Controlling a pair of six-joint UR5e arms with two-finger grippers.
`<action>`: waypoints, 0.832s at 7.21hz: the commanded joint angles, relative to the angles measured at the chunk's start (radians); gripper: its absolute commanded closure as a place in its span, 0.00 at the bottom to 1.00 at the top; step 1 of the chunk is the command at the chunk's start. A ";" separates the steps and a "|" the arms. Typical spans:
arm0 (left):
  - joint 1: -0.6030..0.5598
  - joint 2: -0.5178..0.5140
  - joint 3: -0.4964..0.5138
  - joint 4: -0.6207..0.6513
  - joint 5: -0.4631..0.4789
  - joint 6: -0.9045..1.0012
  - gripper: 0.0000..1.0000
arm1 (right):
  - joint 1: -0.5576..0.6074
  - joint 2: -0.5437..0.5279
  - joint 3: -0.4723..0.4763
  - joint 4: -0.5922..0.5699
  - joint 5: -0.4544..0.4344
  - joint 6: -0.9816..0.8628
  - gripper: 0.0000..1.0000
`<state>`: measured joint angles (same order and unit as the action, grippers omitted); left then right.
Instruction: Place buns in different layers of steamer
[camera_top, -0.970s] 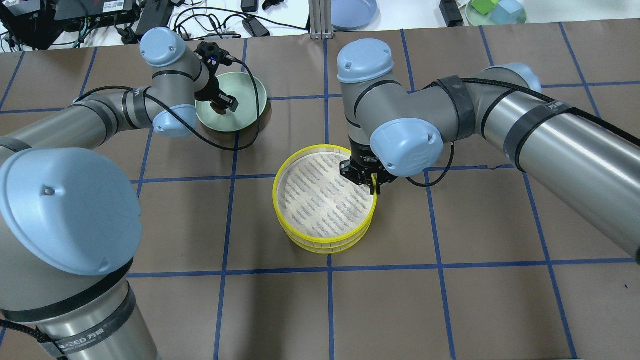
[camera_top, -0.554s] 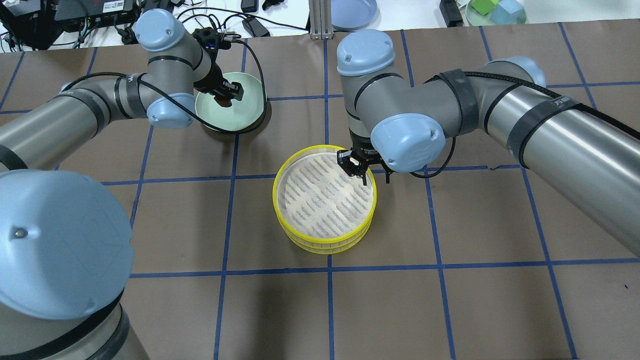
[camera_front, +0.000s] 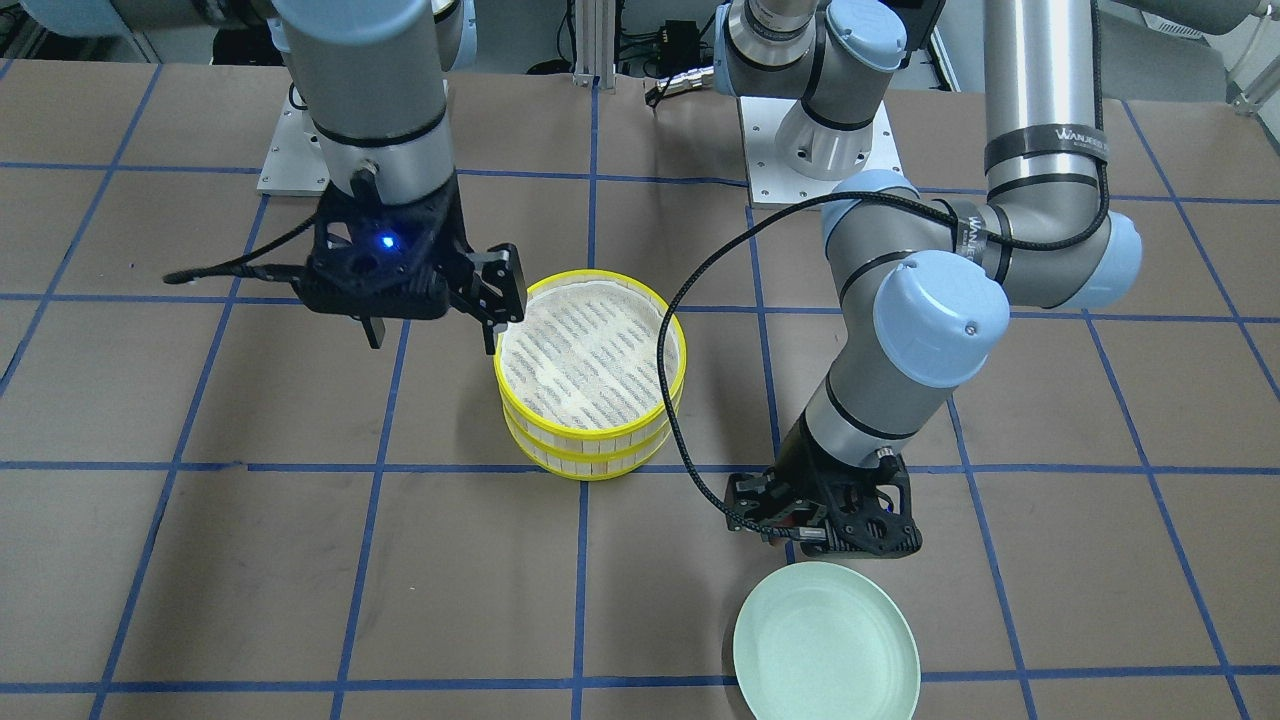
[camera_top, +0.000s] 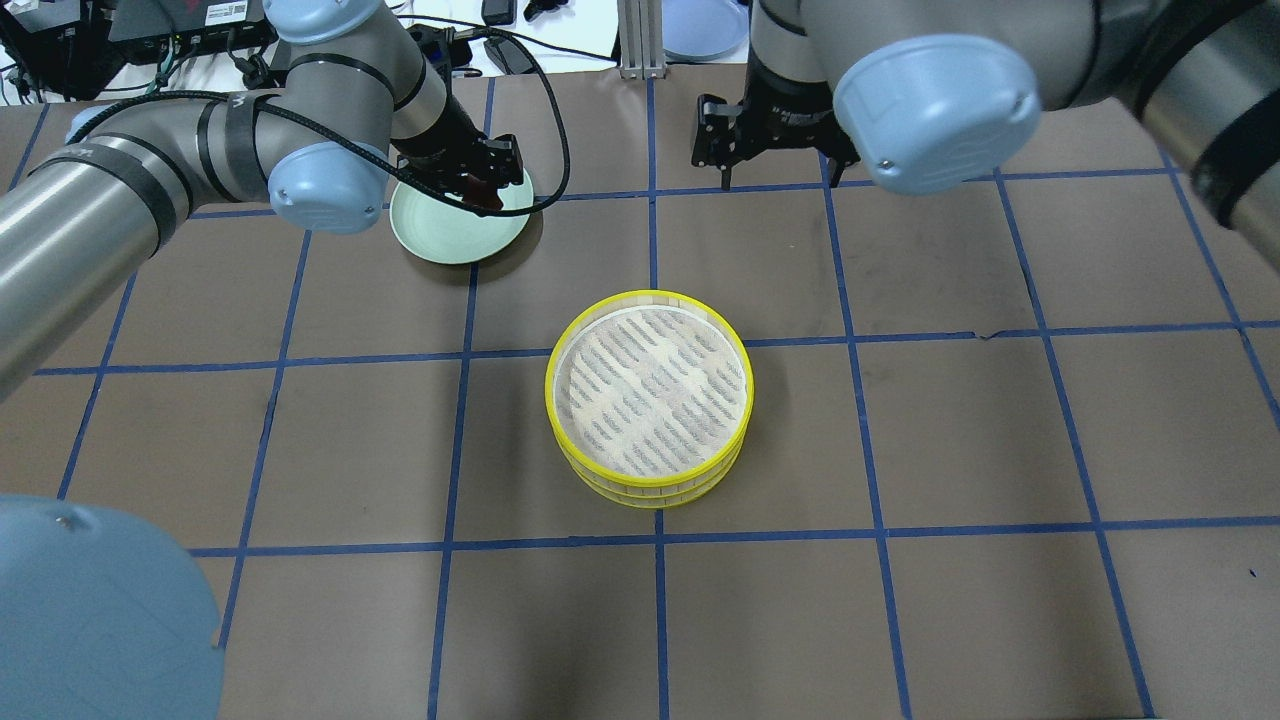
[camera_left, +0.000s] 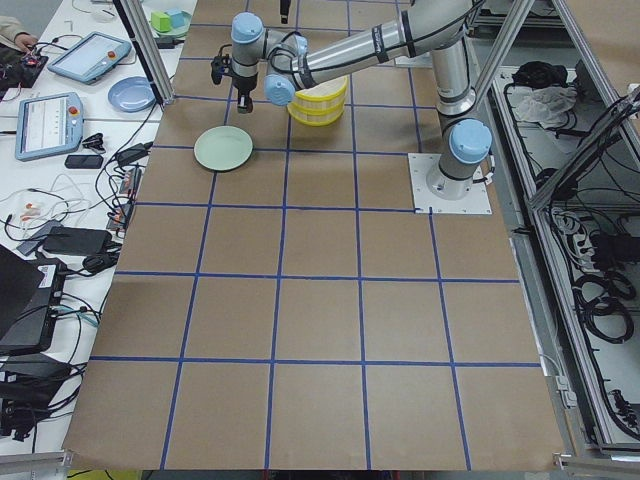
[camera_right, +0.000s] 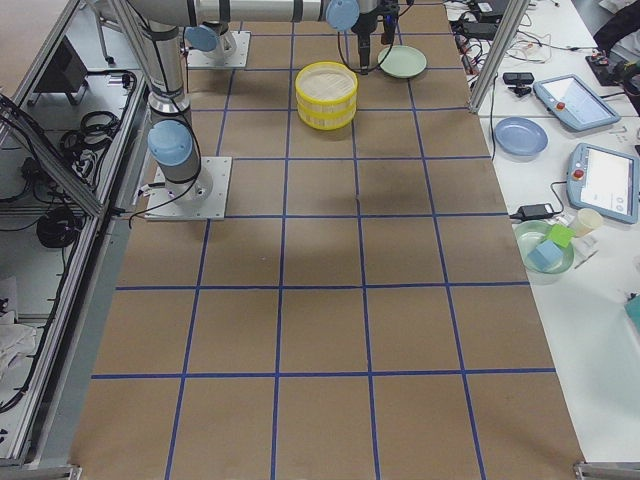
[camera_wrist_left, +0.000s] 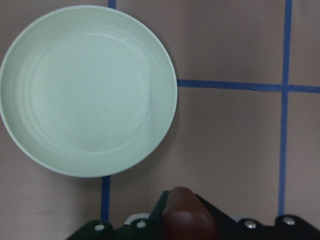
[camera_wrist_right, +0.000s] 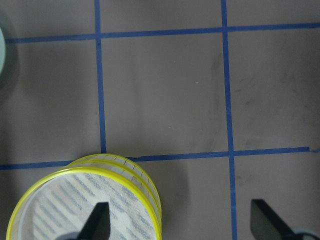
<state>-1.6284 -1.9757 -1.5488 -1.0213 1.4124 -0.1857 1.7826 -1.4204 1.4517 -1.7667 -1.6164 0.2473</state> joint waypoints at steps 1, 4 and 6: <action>-0.091 0.047 -0.008 -0.136 -0.100 -0.308 1.00 | -0.073 -0.069 -0.011 0.091 0.000 -0.054 0.00; -0.171 0.106 -0.042 -0.346 -0.233 -0.481 1.00 | -0.107 -0.112 0.064 0.187 -0.003 -0.109 0.00; -0.232 0.118 -0.115 -0.375 -0.218 -0.518 0.61 | -0.109 -0.115 0.119 0.051 0.010 -0.138 0.01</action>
<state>-1.8260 -1.8652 -1.6258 -1.3764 1.1895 -0.6795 1.6750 -1.5319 1.5344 -1.6288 -1.6113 0.1316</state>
